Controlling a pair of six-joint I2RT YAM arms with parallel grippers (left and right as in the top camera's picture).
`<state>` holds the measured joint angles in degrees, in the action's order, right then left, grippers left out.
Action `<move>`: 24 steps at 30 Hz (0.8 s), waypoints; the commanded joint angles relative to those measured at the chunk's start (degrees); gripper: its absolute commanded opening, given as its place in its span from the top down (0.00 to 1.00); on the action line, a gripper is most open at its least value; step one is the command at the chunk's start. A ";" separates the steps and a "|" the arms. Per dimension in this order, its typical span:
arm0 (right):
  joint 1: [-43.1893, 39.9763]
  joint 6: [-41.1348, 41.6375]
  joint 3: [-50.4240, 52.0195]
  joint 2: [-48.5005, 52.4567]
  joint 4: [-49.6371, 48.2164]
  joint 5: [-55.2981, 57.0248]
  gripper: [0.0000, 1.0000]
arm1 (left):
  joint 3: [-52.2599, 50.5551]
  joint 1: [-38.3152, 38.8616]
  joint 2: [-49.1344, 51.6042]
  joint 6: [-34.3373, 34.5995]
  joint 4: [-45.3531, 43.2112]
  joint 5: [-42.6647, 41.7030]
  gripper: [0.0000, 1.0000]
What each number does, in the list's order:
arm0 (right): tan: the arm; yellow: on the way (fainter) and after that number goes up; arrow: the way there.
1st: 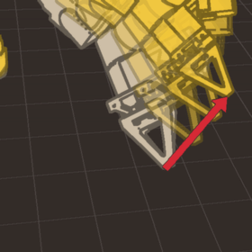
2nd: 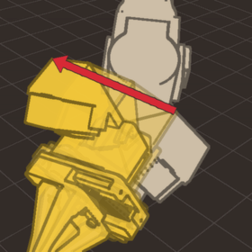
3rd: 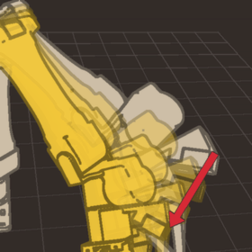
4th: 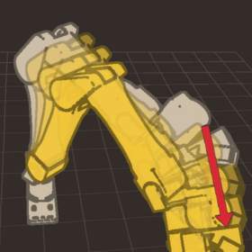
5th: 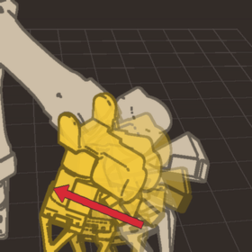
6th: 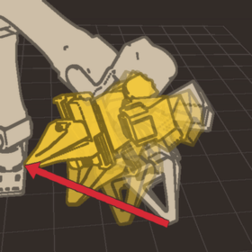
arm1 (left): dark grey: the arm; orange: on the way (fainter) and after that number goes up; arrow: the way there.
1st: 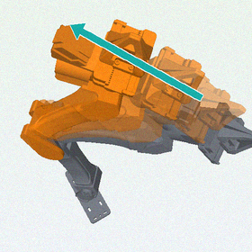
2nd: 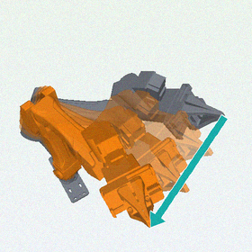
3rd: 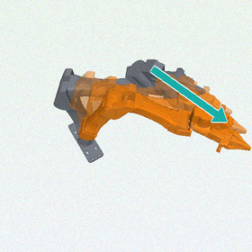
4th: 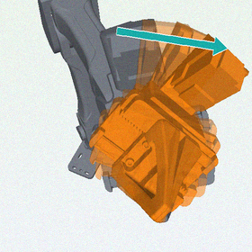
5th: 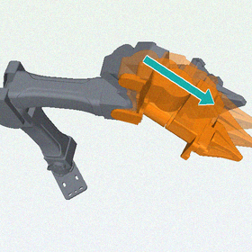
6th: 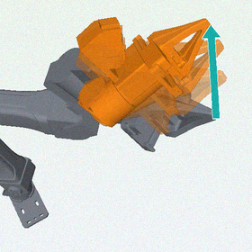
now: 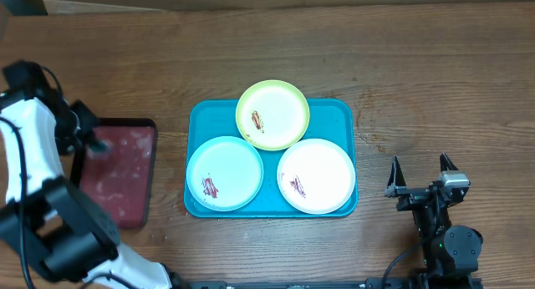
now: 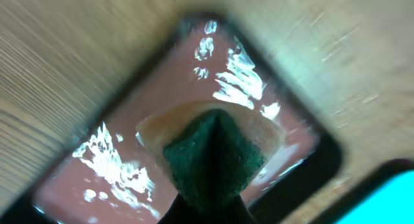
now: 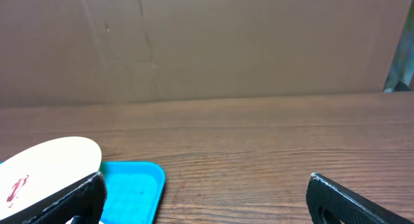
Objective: Clean dirty plates on tray and stack at the side
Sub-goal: 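Lift the sponge out of the water with the left gripper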
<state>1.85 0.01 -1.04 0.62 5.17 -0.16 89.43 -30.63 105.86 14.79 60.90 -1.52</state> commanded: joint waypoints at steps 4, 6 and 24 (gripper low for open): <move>-0.33 0.22 0.59 -0.46 -0.33 0.11 0.00 | 2.86 0.24 -14.64 -1.64 -4.76 -0.48 0.96; -0.33 0.22 0.59 -0.46 -0.33 0.11 0.00 | 2.86 0.31 -17.11 -3.08 -5.79 -0.50 0.96; -0.33 0.22 0.59 -0.46 -0.33 0.11 0.00 | -14.82 -0.09 -20.35 -9.22 -16.24 -19.50 0.96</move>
<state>1.85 0.01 -1.04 0.62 5.19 -0.19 75.05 -30.57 85.80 8.86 46.68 -10.85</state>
